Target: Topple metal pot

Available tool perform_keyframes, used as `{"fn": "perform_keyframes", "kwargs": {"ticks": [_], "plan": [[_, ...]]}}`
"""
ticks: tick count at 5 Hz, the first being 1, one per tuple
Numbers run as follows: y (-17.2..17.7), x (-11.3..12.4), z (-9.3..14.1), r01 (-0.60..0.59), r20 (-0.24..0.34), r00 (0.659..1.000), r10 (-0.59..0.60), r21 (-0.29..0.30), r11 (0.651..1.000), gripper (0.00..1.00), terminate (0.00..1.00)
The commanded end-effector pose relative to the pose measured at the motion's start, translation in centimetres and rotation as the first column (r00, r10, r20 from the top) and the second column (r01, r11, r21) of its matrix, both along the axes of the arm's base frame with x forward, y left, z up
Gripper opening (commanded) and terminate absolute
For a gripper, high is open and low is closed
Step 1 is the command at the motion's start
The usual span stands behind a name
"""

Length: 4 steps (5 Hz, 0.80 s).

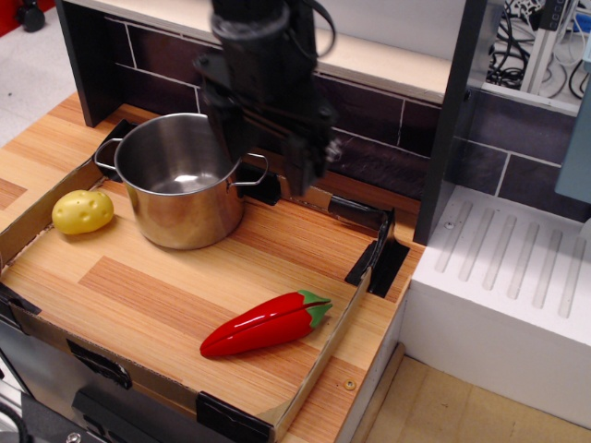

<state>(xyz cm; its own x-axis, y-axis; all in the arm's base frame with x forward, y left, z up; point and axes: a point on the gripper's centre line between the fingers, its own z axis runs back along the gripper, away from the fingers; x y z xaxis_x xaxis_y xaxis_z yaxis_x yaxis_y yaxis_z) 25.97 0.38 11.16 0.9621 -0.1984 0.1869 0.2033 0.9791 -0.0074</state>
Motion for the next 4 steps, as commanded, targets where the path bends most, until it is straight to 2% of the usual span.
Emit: {"fn": "perform_keyframes", "kwargs": {"ticks": [1, 2, 3, 4], "plan": [[3.5, 0.1, 2.5, 0.292, -0.034, 0.956, -0.293, -0.013, 0.956, 1.00, 0.00], [5.7, -0.3, 2.1, 0.313, -0.076, 0.946, -0.314, -0.025, 0.949, 1.00, 0.00], [6.3, -0.6, 1.5, 0.224, -0.041, 0.973, -0.226, -0.061, 0.973, 1.00, 0.00], [5.5, -0.5, 0.9, 0.171, -0.001, 0.985, -0.171, -0.034, 0.985, 1.00, 0.00]]}}
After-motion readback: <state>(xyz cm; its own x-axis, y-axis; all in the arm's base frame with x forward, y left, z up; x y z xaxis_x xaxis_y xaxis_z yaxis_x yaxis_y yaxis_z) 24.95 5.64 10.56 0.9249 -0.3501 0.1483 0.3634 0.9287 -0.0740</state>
